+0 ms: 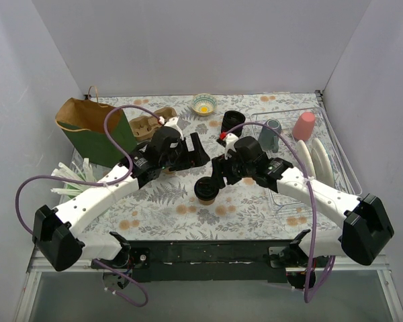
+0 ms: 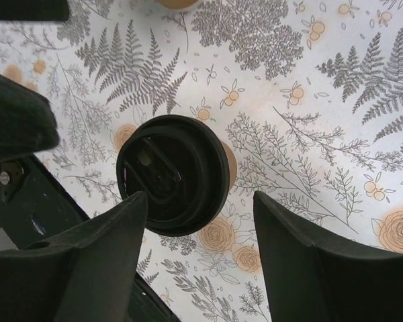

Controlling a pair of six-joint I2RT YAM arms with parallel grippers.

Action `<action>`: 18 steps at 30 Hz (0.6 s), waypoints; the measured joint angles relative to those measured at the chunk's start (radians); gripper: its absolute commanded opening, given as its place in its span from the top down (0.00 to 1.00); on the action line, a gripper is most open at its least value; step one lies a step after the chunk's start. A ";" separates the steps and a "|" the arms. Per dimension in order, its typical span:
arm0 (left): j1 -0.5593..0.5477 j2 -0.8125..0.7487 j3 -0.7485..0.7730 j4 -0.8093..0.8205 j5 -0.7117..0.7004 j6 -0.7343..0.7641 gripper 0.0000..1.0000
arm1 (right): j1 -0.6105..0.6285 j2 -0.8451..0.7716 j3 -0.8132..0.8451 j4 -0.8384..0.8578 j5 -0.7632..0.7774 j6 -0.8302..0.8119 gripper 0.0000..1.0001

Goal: Pack the takeout coffee

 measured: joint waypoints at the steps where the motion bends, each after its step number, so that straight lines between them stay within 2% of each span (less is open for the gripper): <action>1: 0.000 -0.008 0.000 -0.019 -0.016 0.007 0.02 | 0.006 0.008 0.000 -0.002 0.003 -0.002 0.30; 5: 0.000 -0.071 -0.029 -0.117 -0.111 0.016 0.02 | 0.049 0.019 0.008 -0.034 0.028 -0.011 0.37; 10: 0.000 -0.267 -0.134 -0.189 -0.187 0.016 0.02 | 0.109 0.019 0.063 -0.045 0.090 0.009 0.45; 14: 0.000 -0.412 -0.211 -0.216 -0.236 0.014 0.02 | 0.151 0.033 0.105 -0.045 0.142 0.043 0.48; 18: 0.000 -0.482 -0.265 -0.237 -0.267 0.014 0.02 | 0.198 0.103 0.160 -0.053 0.204 0.081 0.49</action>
